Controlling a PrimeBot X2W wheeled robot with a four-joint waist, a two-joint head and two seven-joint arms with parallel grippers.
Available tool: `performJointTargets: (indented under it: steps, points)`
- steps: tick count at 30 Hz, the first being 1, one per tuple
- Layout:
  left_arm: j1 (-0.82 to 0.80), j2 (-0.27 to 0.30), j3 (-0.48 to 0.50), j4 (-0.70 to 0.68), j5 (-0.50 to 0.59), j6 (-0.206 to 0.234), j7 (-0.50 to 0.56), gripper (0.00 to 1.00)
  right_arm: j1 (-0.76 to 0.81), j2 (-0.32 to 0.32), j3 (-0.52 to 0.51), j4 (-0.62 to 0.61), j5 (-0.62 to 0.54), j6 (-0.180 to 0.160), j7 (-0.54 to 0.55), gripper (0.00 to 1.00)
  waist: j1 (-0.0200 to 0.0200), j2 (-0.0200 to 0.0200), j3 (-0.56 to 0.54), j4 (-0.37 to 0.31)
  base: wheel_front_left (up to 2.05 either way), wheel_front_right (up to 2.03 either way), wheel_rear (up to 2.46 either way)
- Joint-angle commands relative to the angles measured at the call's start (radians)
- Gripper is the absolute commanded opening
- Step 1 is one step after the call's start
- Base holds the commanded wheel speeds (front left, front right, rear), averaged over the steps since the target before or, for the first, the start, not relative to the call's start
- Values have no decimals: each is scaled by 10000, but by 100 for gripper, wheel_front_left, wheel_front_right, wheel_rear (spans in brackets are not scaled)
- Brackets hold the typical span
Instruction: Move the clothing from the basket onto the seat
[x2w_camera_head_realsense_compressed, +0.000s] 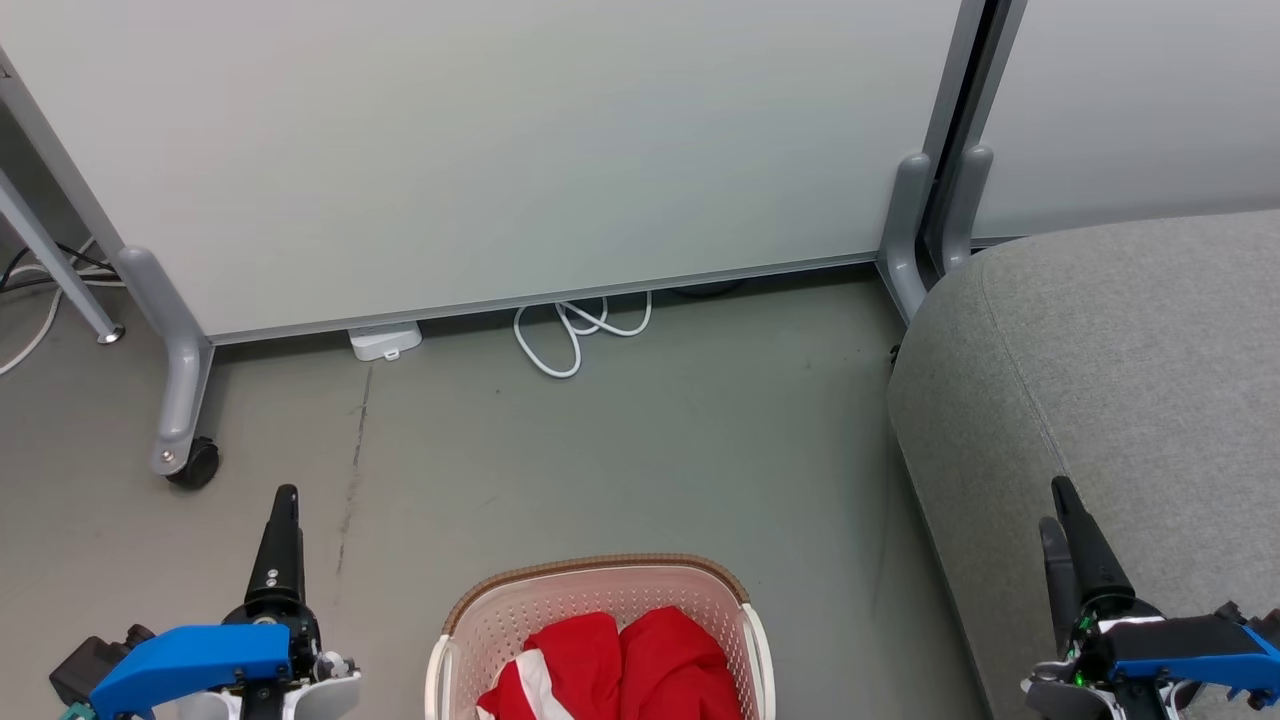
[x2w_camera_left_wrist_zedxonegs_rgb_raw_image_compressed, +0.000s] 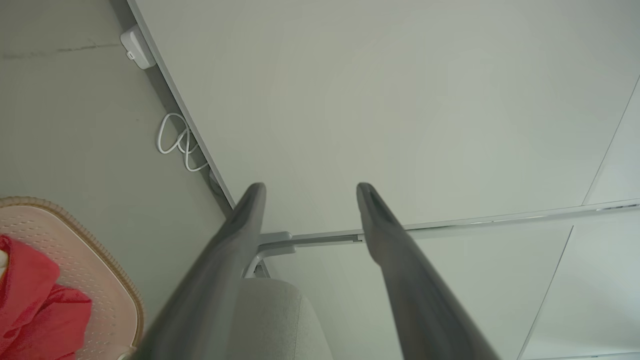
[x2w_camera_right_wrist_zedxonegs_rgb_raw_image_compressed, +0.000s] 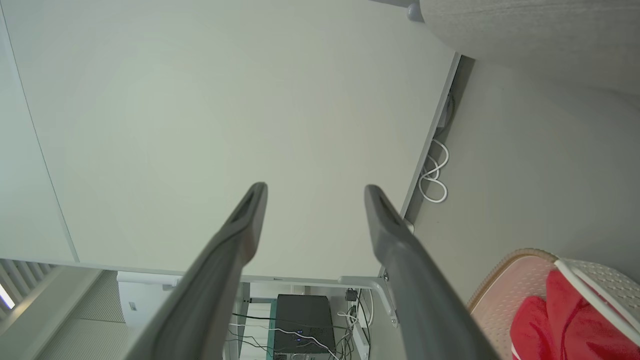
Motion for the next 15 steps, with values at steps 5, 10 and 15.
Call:
performJointTargets:
  steps: [5,10,15]
  points:
    - [-452,79,-144,-393,1185,121,-282,100,-378,-55,62,-326,-1121,6,-287,100,0,0,42,14,0,0,0]
    - [-532,83,-360,-605,2211,232,-489,100,-458,-60,163,-414,-2151,8,-494,100,0,0,77,26,0,0,0]
    - [-587,87,-663,-770,3357,386,-683,100,-507,-64,361,-536,-3280,9,-692,100,0,0,105,42,0,0,0]
